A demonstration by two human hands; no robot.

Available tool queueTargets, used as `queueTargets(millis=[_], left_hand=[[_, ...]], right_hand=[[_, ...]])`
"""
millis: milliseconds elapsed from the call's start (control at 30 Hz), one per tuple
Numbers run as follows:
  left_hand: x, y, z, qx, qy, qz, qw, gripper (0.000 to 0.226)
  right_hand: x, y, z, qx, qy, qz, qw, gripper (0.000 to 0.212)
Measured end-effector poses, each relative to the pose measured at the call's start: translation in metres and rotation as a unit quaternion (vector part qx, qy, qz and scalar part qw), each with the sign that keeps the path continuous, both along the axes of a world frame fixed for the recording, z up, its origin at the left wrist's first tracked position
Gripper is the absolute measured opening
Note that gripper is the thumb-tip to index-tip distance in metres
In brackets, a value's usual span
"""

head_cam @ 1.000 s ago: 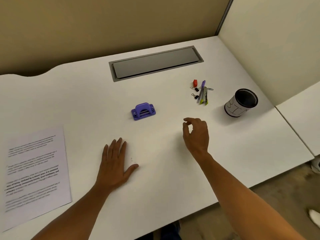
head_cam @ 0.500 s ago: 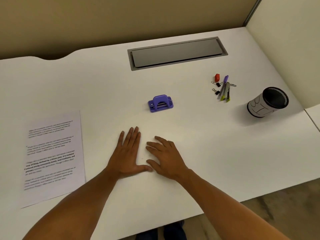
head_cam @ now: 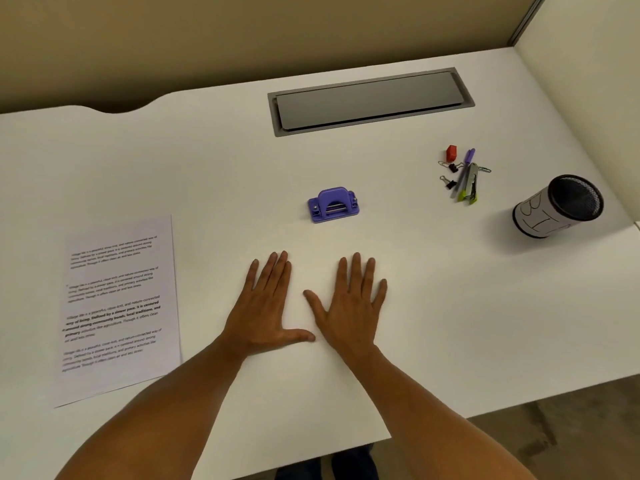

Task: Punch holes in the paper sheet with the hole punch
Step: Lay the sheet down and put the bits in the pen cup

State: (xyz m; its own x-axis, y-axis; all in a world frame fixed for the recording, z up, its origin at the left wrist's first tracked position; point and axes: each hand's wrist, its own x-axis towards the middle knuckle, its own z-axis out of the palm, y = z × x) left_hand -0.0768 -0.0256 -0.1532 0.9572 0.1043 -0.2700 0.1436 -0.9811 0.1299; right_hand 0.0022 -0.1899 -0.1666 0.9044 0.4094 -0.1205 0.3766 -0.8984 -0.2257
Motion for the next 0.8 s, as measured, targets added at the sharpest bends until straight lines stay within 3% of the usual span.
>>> queueTargets(millis=[100, 167, 267, 367, 467, 567, 800], left_hand=[[-0.001, -0.001, 0.001, -0.001, -0.001, 0.002, 1.0, 0.136], [-0.001, 0.0, 0.002, 0.001, -0.006, -0.007, 1.0, 0.132], [-0.001, 0.002, 0.0, 0.0, -0.006, -0.016, 1.0, 0.126], [-0.001, 0.003, -0.001, 0.002, 0.006, -0.014, 1.0, 0.126], [-0.001, 0.002, 0.001, 0.003, 0.005, -0.012, 1.0, 0.13], [-0.001, 0.001, 0.002, 0.006, 0.003, -0.012, 1.0, 0.133], [-0.001, -0.003, 0.005, 0.005, -0.009, 0.002, 1.0, 0.128]], right_hand=[[-0.001, -0.001, 0.003, 0.034, -0.006, 0.024, 0.999, 0.077], [-0.004, -0.007, 0.005, 0.064, -0.013, 0.168, 0.984, 0.065], [-0.008, -0.019, 0.004, 0.041, -0.02, 0.385, 0.922, 0.056], [-0.004, -0.025, 0.004, 0.005, -0.019, 0.437, 0.899, 0.062], [0.0, -0.033, 0.007, -0.028, -0.025, 0.407, 0.912, 0.074], [0.001, -0.043, 0.01, -0.047, -0.008, 0.314, 0.948, 0.084], [0.001, -0.054, 0.013, -0.071, 0.004, 0.101, 0.992, 0.085]])
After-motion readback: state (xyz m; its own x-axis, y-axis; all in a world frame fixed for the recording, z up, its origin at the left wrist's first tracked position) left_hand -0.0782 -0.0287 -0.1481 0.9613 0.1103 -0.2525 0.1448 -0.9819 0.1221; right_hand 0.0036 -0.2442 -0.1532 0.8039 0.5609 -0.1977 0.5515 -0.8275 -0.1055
